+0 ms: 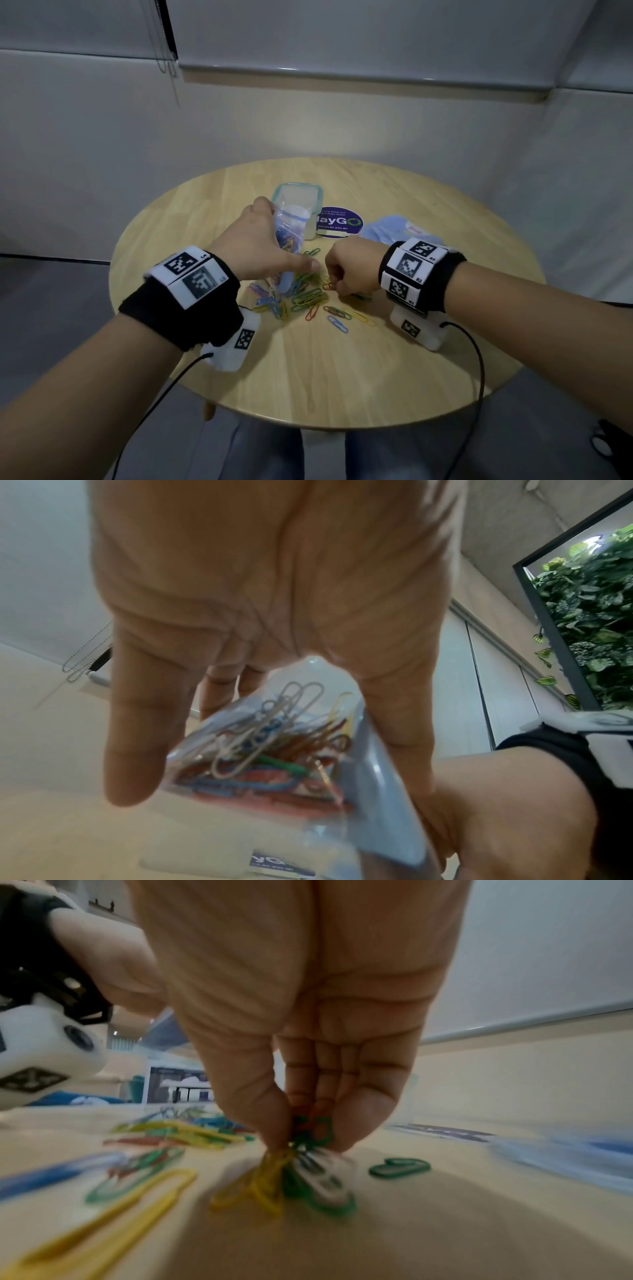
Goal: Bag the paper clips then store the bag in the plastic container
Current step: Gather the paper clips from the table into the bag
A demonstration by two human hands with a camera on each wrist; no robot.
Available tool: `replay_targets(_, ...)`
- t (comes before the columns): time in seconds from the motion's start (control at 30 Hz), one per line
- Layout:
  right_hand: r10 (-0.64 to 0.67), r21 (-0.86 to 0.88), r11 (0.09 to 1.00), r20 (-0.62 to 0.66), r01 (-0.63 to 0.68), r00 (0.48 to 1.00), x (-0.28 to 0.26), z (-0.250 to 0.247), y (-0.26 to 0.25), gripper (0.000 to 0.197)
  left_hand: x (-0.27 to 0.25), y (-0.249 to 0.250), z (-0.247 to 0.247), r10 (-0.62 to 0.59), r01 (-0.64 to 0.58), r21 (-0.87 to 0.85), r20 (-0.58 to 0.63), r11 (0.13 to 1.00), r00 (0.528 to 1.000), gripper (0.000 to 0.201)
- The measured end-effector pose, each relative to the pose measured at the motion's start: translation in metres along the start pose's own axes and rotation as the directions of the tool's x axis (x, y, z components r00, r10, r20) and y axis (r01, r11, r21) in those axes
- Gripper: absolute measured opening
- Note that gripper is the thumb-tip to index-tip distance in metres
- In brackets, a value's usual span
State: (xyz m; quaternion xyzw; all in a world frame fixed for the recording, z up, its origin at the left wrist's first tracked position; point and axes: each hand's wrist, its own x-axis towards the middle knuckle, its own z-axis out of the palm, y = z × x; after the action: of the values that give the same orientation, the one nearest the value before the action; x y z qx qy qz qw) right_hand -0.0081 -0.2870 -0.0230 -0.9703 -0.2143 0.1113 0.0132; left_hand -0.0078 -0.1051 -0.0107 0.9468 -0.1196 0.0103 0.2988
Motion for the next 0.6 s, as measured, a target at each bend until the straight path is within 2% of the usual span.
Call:
replay_targets(0.1, 0.034, 0.121, 0.992, 0.001, -0.034, 0.999, -0.004, -0.008, 0.006, 0.005, -0.001, 0.001, -0.002, -0.001, 0.001, -0.003, -0.001, 1.000, 1.000, 0.089)
replay_targets(0.17, 0.102, 0.328, 0.941, -0.035, -0.085, 0.994, -0.008, -0.019, 0.014, 0.010, -0.003, 0.002, -0.002, -0.006, 0.006, 0.003, 0.002, 1.000, 1.000, 0.091)
replay_targets(0.27, 0.221, 0.685, 0.724, -0.129, -0.074, 0.967, -0.017, -0.043, 0.021, 0.008, -0.006, 0.008, 0.000, 0.002, -0.003, 0.033, 0.007, 0.999, 1.000, 0.090)
replay_targets(0.33, 0.267, 0.806, 0.592, -0.200, 0.003, 0.943, -0.020, -0.062, 0.018, 0.008, -0.008, 0.015, 0.003, 0.034, -0.034, 0.076, 0.002, 0.997, 0.999, 0.087)
replay_targets(0.4, 0.274, 0.856, 0.513, -0.238, 0.067, 0.932, -0.019, -0.077, 0.010, 0.012, -0.008, 0.022, 0.006, 0.058, -0.056, 0.119, -0.012, 0.991, 0.998, 0.088)
replay_targets(0.47, 0.275, 0.853, 0.518, -0.245, 0.071, 0.930, -0.017, -0.085, 0.002, 0.011, -0.009, 0.028, 0.010, 0.082, -0.076, 0.155, -0.036, 0.985, 0.996, 0.092)
replay_targets(0.53, 0.275, 0.826, 0.562, -0.229, 0.038, 0.934, -0.017, -0.089, -0.004, 0.008, -0.009, 0.033, 0.012, 0.098, -0.086, 0.169, -0.062, 0.982, 0.993, 0.093)
replay_targets(0.6, 0.268, 0.807, 0.591, -0.211, 0.013, 0.940, -0.018, -0.089, -0.006, 0.017, -0.009, 0.036, 0.013, 0.098, -0.085, 0.158, -0.073, 0.984, 0.993, 0.094)
